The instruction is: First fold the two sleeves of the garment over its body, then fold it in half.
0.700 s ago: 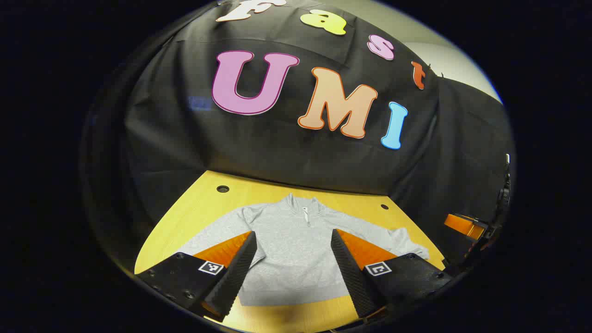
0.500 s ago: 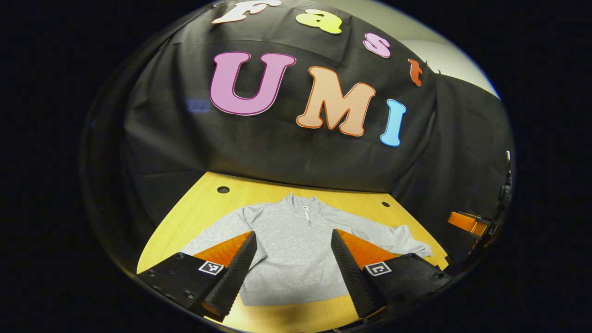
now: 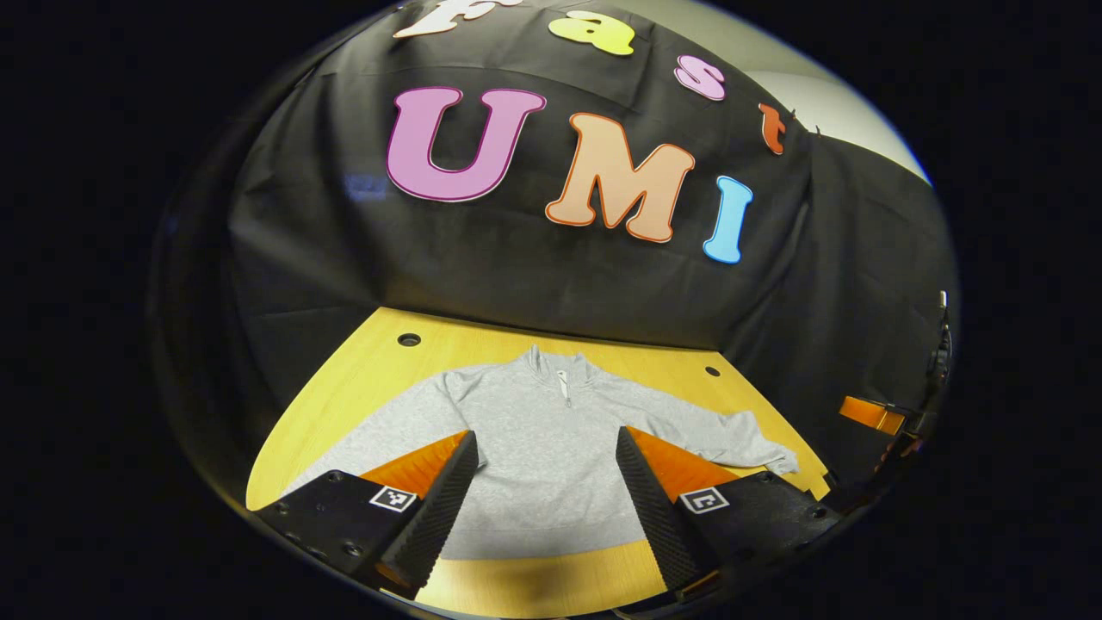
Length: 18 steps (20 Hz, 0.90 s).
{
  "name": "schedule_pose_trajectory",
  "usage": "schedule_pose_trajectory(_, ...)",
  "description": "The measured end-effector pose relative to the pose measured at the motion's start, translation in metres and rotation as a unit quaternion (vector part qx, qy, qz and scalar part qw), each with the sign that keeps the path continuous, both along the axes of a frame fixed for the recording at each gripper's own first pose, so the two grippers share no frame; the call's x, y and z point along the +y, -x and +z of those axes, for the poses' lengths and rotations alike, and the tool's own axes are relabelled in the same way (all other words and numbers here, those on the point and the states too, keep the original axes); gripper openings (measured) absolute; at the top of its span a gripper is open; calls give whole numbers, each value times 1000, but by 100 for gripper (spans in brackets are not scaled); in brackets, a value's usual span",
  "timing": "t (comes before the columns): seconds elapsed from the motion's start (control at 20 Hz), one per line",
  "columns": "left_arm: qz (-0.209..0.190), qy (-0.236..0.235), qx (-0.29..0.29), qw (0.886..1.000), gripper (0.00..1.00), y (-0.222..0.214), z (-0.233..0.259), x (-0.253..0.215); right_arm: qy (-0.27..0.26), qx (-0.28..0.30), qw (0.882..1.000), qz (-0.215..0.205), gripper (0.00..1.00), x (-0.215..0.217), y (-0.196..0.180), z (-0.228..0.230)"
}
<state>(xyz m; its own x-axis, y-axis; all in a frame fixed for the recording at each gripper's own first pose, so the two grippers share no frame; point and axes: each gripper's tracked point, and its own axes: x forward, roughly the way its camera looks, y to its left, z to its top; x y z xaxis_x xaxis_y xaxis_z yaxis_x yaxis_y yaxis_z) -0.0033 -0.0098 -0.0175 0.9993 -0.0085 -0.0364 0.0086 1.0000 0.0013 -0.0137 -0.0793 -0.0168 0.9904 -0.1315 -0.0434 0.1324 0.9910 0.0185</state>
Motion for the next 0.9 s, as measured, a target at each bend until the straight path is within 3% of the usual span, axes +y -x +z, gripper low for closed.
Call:
schedule_pose_trajectory(0.1, 2, 3, 3, 1000, 94, -1, -1, -1, 1, 7, 1000, -19, 95, -21, 0, -4)
schedule_pose_trajectory(0.55, 22, -7, 12, 1000, 94, 3, -9, -4, -9, 78, 995, -61, 98, -126, -23, -47)
schedule_pose_trajectory(0.6, 24, -9, 14, 1000, 94, 4, -11, -5, -6, 90, 994, -65, 94, -139, -28, -57)
schedule_pose_trajectory(0.65, 27, -11, 16, 999, 94, 5, -11, -6, -4, 103, 993, -66, 98, -150, -33, -65)
schedule_pose_trajectory(0.8, 33, -11, 22, 999, 94, 6, -18, -13, 6, 145, 987, -67, 95, -180, -49, -98)
schedule_pose_trajectory(0.9, 36, -11, 25, 999, 94, 7, -23, -18, 7, 171, 983, -61, 98, -193, -60, -119)
